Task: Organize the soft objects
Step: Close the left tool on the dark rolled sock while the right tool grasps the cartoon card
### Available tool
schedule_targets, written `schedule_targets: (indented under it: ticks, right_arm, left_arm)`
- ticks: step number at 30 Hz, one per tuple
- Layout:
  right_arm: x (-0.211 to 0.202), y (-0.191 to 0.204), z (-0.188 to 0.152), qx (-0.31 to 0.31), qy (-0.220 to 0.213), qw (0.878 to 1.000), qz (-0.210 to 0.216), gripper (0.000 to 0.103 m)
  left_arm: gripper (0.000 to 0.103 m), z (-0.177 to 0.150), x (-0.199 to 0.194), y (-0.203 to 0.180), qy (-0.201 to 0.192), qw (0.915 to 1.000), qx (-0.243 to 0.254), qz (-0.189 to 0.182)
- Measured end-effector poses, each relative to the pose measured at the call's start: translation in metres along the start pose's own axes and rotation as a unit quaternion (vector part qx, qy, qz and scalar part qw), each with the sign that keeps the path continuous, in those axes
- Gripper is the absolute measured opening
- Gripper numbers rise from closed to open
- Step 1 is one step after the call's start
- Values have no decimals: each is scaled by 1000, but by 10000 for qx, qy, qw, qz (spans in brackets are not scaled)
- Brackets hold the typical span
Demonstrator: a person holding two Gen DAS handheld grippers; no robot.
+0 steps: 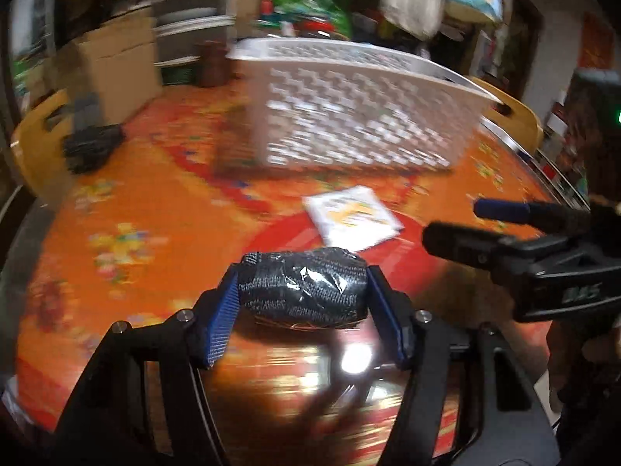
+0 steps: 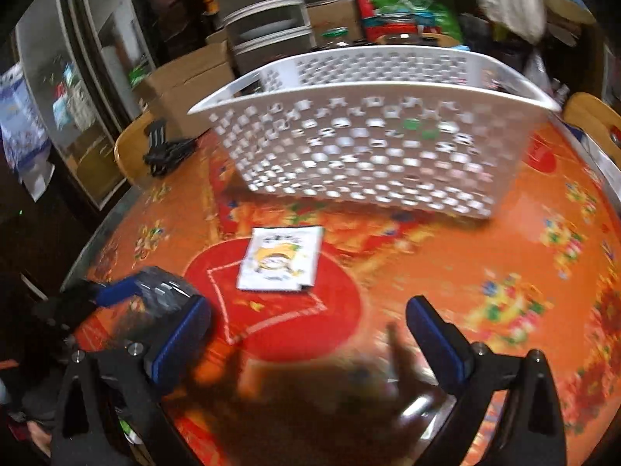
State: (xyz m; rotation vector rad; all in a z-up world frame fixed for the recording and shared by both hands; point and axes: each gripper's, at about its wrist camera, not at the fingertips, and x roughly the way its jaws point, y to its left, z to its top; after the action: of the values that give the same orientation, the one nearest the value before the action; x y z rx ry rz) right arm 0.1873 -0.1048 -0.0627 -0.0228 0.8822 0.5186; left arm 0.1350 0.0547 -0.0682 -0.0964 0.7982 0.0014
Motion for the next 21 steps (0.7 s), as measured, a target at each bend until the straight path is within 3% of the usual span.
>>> schedule_targets:
  ticks: [9, 17, 21]
  right_arm:
    - [48, 38, 17, -461, 212, 9980, -367, 87]
    - [74, 52, 15, -704, 529, 9938, -680, 68]
    - [76, 55, 14, -776, 492, 9925, -803, 65]
  left_arm:
    - [61, -4, -16, 78, -212, 9967, -741, 263]
    - [61, -9, -16, 90, -269, 9960, -840, 151]
    - [61, -9, -18, 89, -302, 9957, -865, 125]
